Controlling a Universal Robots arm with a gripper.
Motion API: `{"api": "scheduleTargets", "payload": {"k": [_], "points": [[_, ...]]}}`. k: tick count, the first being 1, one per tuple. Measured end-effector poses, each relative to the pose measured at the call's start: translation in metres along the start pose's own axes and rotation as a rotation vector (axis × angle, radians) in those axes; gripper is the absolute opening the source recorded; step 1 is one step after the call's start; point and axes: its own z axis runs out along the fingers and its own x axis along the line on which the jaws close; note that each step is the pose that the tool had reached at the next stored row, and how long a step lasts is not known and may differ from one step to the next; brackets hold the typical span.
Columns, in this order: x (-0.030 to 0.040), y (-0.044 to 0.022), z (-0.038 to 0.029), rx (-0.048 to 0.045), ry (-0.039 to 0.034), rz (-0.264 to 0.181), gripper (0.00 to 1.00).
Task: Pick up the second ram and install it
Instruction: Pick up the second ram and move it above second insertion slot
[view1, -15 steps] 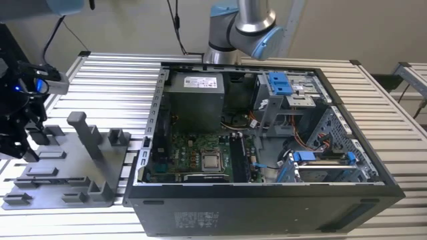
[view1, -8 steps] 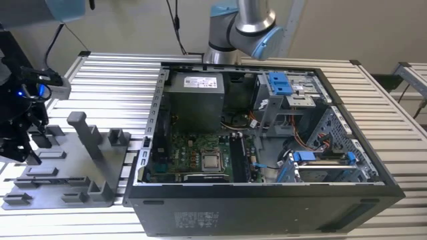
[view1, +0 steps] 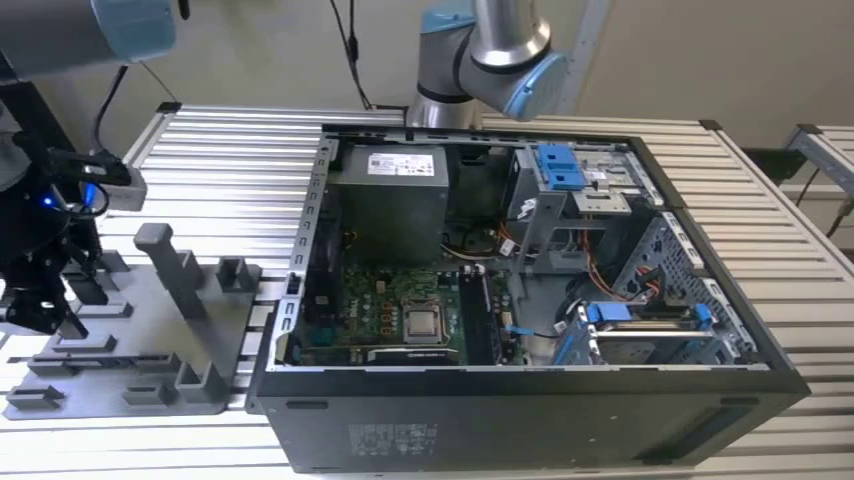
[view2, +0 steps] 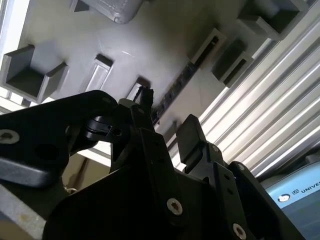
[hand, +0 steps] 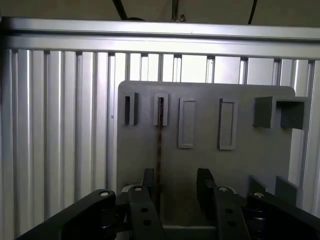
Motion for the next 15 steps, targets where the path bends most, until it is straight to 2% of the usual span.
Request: {"api": "scheduleTargets", "payload": {"k": [15], "points": [[0.0022, 0.0044, 0.0259, 0.0014, 0.0000, 0.000, 0.48]]}}
